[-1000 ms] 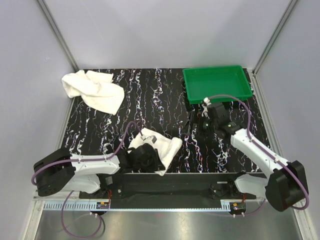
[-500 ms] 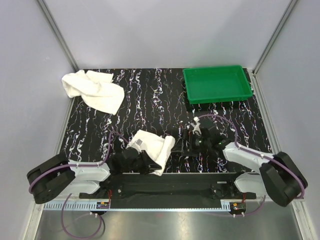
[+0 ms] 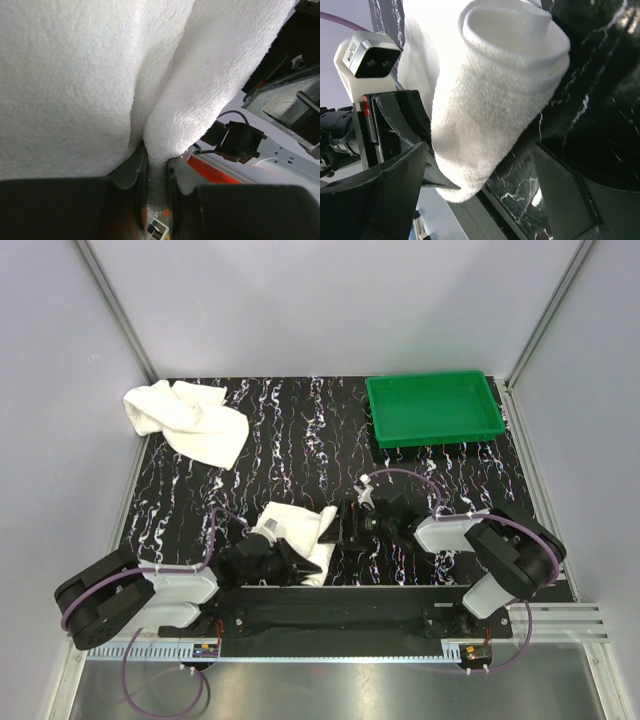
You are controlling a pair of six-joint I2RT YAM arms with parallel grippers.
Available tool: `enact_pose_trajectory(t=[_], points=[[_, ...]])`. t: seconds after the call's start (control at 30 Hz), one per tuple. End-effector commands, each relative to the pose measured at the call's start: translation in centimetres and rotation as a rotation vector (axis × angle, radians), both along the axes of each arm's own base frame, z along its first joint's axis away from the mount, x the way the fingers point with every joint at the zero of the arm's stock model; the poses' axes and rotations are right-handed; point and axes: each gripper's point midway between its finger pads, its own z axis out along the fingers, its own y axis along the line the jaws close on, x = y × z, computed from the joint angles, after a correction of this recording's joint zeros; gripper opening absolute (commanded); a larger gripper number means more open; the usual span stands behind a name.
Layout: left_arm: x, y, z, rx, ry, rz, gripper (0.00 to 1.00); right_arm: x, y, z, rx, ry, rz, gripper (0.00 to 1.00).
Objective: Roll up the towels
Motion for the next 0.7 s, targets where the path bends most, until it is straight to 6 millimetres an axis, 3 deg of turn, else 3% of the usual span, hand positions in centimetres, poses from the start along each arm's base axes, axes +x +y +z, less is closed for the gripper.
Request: enact_pose_trajectory(t=[0.0, 0.13, 0.17, 0.33, 0.4, 0.47, 0.57, 0.67], points=[[-0.7, 0.6, -0.5, -0.034, 0.035, 0.003, 0.0, 1.3, 1.7, 0.4, 0.028, -0.057, -0.002, 0.92], [-0.6, 0.3, -0.3, -0.057, 0.039, 0.003, 0.0, 1.3, 2.4, -0.6, 0.034, -0.039, 0.01, 0.79], [-1.1, 0.9, -1.3, -0.035, 0.061, 0.003, 0.0, 1.3, 2.6, -0.8, 0.037, -0.035, 0.014, 0.75], [-1.2, 0.6, -1.2, -0.057, 0.063, -0.012, 0.0, 1.4, 3.6, -1.6, 0.055, -0.017, 0.024, 0.44], [-1.3, 0.4, -1.2, -0.054, 0.051, -0.028, 0.0, 1.4, 3.8, -1.7, 0.057, -0.016, 0.026, 0.37], [-1.3, 0.3, -1.1, -0.045, 0.036, -0.051, 0.01, 1.5, 3.8, -1.7, 0.052, -0.014, 0.027, 0.36], [-0.8, 0.4, -1.4, 0.043, 0.0, -0.071, 0.16, 1.7, 3.4, -1.8, 0.001, -0.017, 0.022, 0.33], [-0.5, 1.9, -2.2, 0.216, -0.037, -0.093, 0.33, 1.9, 2.4, -2.4, -0.103, -0.018, 0.017, 0.33]])
